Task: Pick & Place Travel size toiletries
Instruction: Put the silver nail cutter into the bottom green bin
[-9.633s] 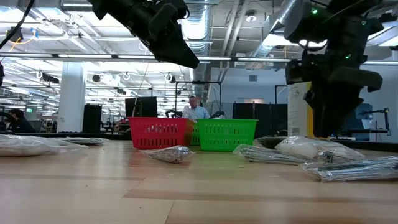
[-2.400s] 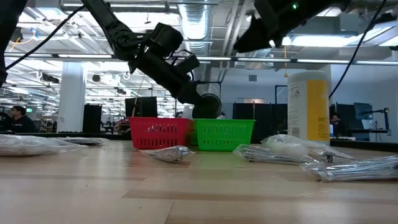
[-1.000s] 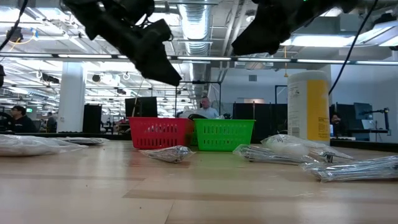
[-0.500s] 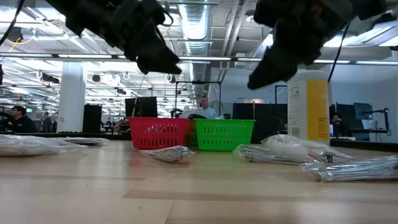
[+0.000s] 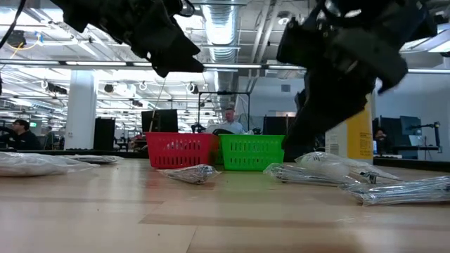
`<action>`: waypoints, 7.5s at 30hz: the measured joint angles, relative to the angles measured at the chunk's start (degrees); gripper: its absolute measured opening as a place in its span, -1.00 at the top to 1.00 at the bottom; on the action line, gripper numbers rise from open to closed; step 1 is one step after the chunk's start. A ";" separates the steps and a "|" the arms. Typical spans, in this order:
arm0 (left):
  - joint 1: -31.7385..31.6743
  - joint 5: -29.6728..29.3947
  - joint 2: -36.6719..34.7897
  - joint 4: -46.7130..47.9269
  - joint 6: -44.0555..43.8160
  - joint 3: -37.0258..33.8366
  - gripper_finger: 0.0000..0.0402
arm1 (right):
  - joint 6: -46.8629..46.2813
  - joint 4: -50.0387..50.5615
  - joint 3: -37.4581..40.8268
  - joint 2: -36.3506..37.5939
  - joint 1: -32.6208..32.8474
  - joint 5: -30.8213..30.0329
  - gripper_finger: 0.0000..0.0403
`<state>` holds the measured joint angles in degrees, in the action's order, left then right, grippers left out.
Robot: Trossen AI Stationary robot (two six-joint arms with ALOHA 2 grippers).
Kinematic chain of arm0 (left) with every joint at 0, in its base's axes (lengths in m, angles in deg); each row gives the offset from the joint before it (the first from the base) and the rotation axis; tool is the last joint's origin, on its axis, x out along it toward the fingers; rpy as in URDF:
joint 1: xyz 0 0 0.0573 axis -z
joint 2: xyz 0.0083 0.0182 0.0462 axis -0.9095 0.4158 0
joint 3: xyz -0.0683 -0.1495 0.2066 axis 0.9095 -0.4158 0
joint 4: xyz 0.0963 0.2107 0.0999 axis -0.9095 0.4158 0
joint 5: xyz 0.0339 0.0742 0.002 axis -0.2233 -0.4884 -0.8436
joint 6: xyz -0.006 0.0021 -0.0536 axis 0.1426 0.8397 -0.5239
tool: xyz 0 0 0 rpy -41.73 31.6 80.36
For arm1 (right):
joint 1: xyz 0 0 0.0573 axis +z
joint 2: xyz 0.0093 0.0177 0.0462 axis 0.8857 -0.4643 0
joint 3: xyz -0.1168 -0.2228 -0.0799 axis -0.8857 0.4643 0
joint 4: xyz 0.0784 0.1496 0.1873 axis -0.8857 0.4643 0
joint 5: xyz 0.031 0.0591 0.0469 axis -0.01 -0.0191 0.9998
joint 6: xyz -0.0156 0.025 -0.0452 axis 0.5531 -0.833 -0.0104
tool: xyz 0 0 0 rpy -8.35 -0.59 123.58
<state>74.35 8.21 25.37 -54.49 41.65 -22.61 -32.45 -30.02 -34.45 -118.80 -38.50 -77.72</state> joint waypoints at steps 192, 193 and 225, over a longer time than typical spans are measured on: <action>10.16 0.30 31.46 -19.36 7.77 0.83 0.78 | 18.11 8.35 -6.86 11.73 -20.43 2.97 0.36; 10.24 -0.08 30.99 -18.97 7.55 0.76 0.78 | 18.11 8.35 -6.86 11.73 -20.42 2.97 0.36; 1.56 -17.18 6.75 -12.79 8.30 0.79 0.74 | 21.31 -0.44 -6.84 11.71 -17.02 3.15 0.36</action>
<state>75.91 -8.97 32.13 -67.29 49.95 -21.83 -11.15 -30.46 -41.30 -107.10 -55.52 -74.57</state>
